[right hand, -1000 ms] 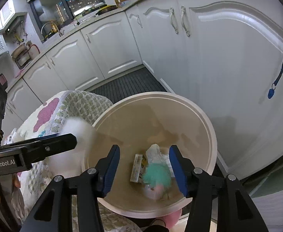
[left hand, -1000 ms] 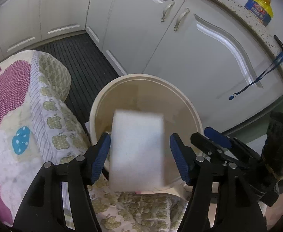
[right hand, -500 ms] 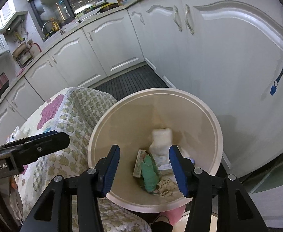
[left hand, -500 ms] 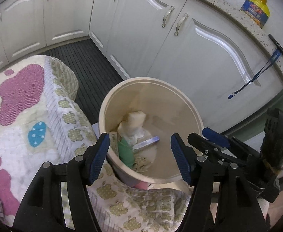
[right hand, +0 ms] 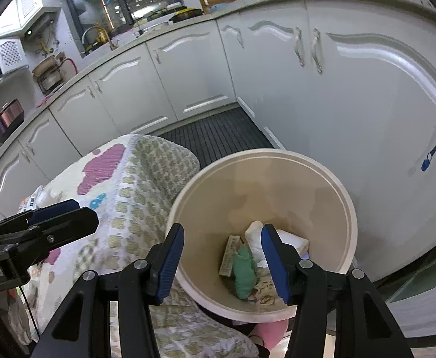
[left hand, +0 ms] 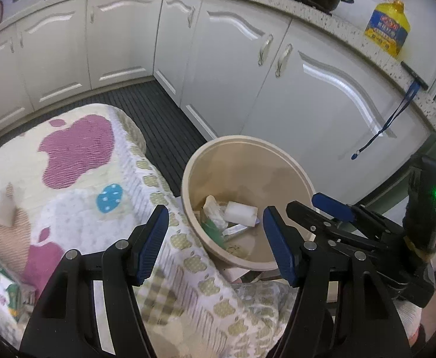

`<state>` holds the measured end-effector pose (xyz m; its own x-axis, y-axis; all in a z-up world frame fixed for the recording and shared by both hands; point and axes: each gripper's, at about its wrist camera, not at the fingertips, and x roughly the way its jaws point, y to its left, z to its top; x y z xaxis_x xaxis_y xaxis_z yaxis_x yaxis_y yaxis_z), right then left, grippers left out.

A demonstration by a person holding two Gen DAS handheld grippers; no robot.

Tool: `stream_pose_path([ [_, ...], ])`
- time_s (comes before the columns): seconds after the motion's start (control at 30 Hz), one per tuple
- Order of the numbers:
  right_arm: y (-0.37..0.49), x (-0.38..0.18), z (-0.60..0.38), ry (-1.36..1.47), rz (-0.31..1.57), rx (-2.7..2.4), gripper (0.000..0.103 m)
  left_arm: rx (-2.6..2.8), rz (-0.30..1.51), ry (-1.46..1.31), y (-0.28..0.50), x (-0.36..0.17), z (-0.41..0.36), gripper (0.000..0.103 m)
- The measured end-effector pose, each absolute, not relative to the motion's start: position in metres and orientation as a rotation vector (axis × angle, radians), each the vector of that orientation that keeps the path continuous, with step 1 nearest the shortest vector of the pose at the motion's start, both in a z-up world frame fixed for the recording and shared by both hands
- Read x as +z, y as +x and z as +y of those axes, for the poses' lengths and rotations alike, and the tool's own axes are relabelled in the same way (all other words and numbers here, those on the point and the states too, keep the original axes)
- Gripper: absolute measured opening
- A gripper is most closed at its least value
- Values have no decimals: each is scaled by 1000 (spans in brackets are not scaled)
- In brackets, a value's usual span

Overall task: Collect trash
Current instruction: 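Move both tools back over the table toward the remaining trash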

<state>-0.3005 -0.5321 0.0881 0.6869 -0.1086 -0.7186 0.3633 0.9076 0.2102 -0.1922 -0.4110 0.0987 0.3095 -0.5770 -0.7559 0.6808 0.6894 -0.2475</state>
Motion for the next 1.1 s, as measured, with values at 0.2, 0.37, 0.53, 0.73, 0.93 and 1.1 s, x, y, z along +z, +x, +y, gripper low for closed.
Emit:
stream_pose_path([
  [0.2, -295, 100, -510, 331, 758, -236, 54, -806, 886, 128, -203, 114, -386, 65],
  [0.37, -288, 108, -489, 311, 752, -202, 55, -767, 849, 125, -208, 124, -358, 65],
  [0.53, -283, 116, -466, 282, 743, -164, 55, -737, 839, 104, -209, 131, -331, 65],
  [0.73, -277, 125, -436, 253, 734, -106, 56, -695, 823, 82, -215, 139, -297, 65],
  [0.93, -268, 126, -400, 234, 742, -25, 58, -640, 829, 60, -221, 138, -250, 65],
  [1.1, -264, 124, -369, 218, 755, 40, 58, -575, 852, 29, -222, 133, -201, 65],
])
